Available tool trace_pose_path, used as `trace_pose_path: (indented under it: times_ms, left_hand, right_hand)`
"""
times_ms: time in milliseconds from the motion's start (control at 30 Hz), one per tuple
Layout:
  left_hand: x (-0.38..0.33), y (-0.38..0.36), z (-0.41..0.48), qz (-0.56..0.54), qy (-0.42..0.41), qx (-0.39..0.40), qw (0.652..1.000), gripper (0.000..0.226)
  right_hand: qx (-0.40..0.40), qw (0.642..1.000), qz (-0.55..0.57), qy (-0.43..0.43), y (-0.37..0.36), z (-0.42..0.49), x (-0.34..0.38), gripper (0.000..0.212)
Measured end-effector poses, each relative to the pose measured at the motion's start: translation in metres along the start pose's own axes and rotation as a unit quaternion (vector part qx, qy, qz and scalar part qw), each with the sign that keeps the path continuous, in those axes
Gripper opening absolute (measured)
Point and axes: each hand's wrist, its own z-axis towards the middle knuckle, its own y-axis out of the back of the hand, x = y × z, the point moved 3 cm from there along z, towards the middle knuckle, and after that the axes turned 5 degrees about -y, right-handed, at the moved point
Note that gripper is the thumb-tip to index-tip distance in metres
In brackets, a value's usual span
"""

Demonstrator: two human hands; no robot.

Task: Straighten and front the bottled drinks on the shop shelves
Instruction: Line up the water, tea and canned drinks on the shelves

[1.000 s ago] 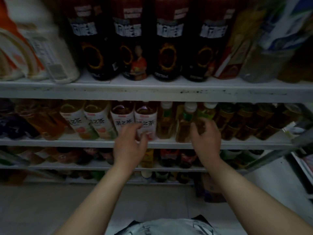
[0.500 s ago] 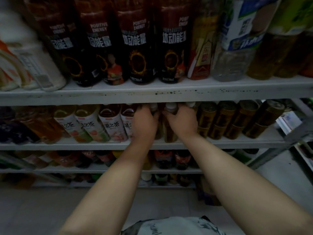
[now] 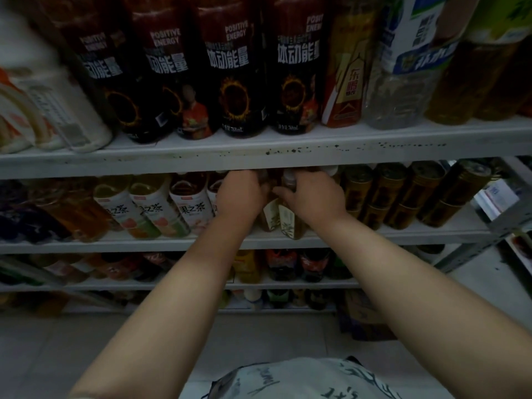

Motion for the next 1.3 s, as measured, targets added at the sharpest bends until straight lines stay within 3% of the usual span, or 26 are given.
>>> trace_pose_path:
  times_ms: [200,467,700,833,967,1100,1200,1300]
  left_hand:
    - [0.007,-0.003,0.003,0.041,-0.017,0.021,0.999,0.02]
    - [0.005,-0.003,-0.001,0.029,-0.088,0.028,0.995,0.025]
    - [0.01,0.002,0.0,0.054,-0.079,0.055,0.994,0.021]
    - [0.015,-0.006,-0.014,0.045,-0.064,0.038,0.996,0.039]
    - [0.016,-0.017,-0.046,-0.017,-0.111,-0.045,0.993,0.06]
    - [0.013,-0.032,-0.074,-0.037,-0.069,-0.09,0.993,0.056]
    - [0.002,-0.043,-0.086,-0.067,-0.025,-0.122,0.99,0.053]
    - [-0.003,-0.058,-0.095,-0.137,0.092,-0.091,0.982,0.049]
  right_hand:
    - [-0.013,1.0,-0.015,0.015,-0.005,-0.004,0.005,0.021]
    - [0.042,0.998,-0.039,0.007,-0.014,0.005,0.008,0.024]
    - [-0.003,0.999,-0.036,0.024,-0.008,-0.003,-0.002,0.022]
    - [-0.013,1.0,0.005,0.012,-0.006,-0.025,-0.017,0.044]
    - [-0.042,0.995,0.074,-0.052,0.003,-0.051,-0.057,0.039]
    - [-0.099,0.987,0.117,-0.052,0.029,-0.047,-0.084,0.035]
    - [-0.017,0.994,0.088,-0.064,0.036,-0.023,-0.082,0.037]
    - [0.044,0.981,0.162,-0.102,0.037,-0.002,-0.072,0.031]
